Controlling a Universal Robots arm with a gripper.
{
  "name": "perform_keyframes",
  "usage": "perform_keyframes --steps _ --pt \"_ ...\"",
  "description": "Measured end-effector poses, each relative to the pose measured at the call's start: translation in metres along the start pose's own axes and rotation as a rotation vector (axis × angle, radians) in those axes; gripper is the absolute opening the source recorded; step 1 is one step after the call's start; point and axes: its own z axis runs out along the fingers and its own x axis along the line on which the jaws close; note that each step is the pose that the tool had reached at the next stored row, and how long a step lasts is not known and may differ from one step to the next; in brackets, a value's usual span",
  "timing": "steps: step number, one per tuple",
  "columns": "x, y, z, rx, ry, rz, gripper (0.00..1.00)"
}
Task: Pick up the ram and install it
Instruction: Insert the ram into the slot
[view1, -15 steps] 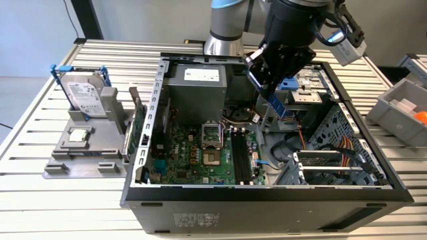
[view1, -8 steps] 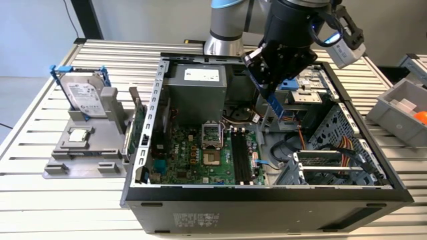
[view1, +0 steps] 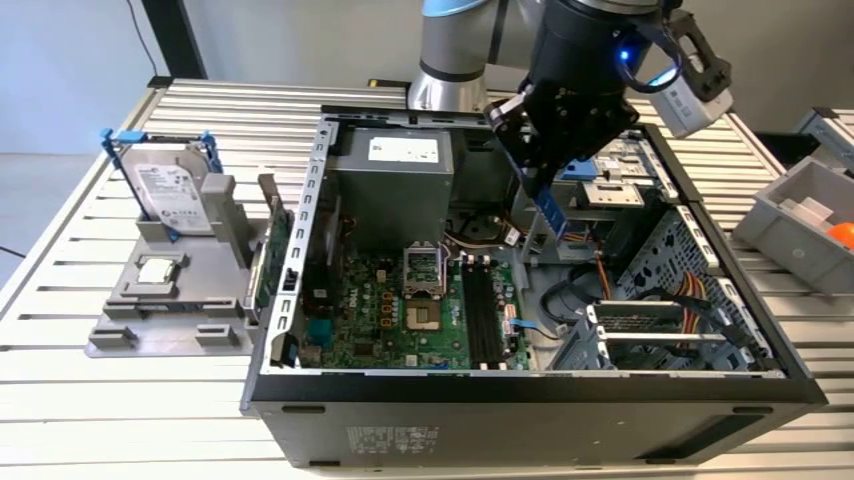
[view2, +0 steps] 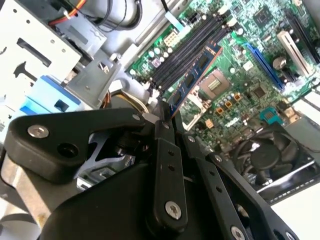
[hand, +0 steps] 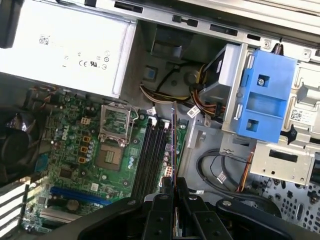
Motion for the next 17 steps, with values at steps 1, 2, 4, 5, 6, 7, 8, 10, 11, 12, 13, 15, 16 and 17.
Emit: perform_keyframes --steps 1,2,4,5,6,7,8,10,11,12,13,15,16,17 --pt "0.0 0.0 0.0002 -0.0003 -0.0006 0.012 0.0" --pt "-0.0001 0.0 0.0001 0.0002 -0.0008 0.024 0.0" --pt "-0.0001 0.0 0.0004 0.0001 -0.0018 0.048 0.0" --pt "-0.0001 0.0 0.0005 0.0003 -0.0021 0.059 0.0" --pt "0.0 -0.0001 0.0007 0.0 -0.0027 0.07 0.0" --pt "-0.0001 0.0 0.0007 0.0004 -0.0029 0.08 0.0" --pt "-0.0001 -0.0001 0.0008 0.0004 -0.0033 0.091 0.0" --pt "-0.0001 -0.0001 0.001 0.0006 -0.0041 0.113 0.0" --pt "-0.0001 0.0 0.0011 0.0007 -0.0044 0.125 0.0" --pt "0.0 -0.0001 0.0013 0.0005 -0.0049 0.136 0.0" --pt "0.0 -0.0001 0.0014 0.0006 -0.0053 0.147 0.0" --pt "0.0 -0.0001 0.0016 0.0006 -0.0061 0.169 0.0" --pt "-0.0001 -0.0001 0.0017 0.0008 -0.0064 0.179 0.0" --pt "-0.0001 -0.0001 0.0017 0.001 -0.0067 0.189 0.0"
